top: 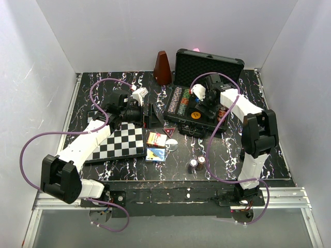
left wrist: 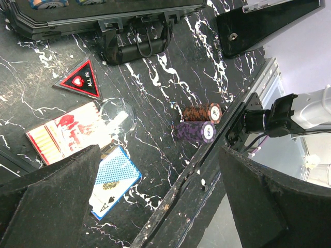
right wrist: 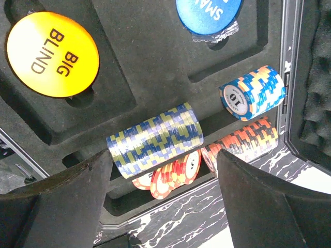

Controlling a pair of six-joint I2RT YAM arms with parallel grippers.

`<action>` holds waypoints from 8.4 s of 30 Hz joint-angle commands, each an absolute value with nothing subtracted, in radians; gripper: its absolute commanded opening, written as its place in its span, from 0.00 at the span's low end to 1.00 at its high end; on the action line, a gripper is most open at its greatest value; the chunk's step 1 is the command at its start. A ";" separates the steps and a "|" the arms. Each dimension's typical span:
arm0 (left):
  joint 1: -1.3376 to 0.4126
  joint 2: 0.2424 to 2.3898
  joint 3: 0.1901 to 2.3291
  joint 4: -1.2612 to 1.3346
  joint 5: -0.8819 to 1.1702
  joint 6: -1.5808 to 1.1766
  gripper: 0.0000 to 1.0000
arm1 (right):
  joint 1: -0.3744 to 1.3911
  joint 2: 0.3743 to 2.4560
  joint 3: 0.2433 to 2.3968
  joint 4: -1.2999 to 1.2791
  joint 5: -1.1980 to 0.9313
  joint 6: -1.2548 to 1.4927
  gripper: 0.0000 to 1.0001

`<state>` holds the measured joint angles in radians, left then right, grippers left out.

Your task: Pack up texas hold em set

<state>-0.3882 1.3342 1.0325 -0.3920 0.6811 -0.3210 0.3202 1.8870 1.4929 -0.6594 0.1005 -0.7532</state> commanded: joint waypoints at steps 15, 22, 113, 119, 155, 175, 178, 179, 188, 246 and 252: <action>-0.382 1.307 1.075 -0.397 0.700 -0.295 0.98 | 0.311 1.643 1.448 -0.555 -0.040 -0.461 0.91; -0.382 1.302 1.071 -0.391 0.700 -0.305 0.98 | 0.310 1.580 1.437 -0.551 -0.081 -0.051 0.88; -0.382 1.293 1.075 -0.410 0.667 -0.282 0.98 | 0.238 1.557 1.132 -0.227 0.225 0.741 0.93; -0.382 1.295 1.074 -0.410 0.667 -0.284 0.98 | 0.238 1.483 1.046 -0.242 0.271 0.827 0.92; -0.382 1.279 1.074 -0.408 0.666 -0.282 0.98 | 0.225 1.615 1.011 -0.255 0.396 1.129 0.90; -0.382 1.284 1.074 -0.410 0.657 -0.276 0.98 | 0.222 1.568 0.930 -0.064 0.480 1.109 0.89; -0.382 1.282 1.074 -0.410 0.655 -0.276 0.98 | 0.219 1.548 0.920 -0.051 0.485 1.103 0.89; -0.382 1.282 1.074 -0.410 0.653 -0.276 0.98 | 0.219 1.542 0.919 -0.049 0.486 1.101 0.89; -0.382 1.284 1.075 -0.411 0.657 -0.276 0.98 | 0.216 1.517 0.925 -0.044 0.494 1.095 0.89; -0.380 1.304 1.074 -0.408 0.672 -0.281 0.98 | 0.176 1.710 1.149 -0.118 0.448 1.123 0.91; -0.380 1.307 1.072 -0.405 0.676 -0.285 0.98 | 0.178 1.683 1.092 -0.101 0.404 1.150 0.92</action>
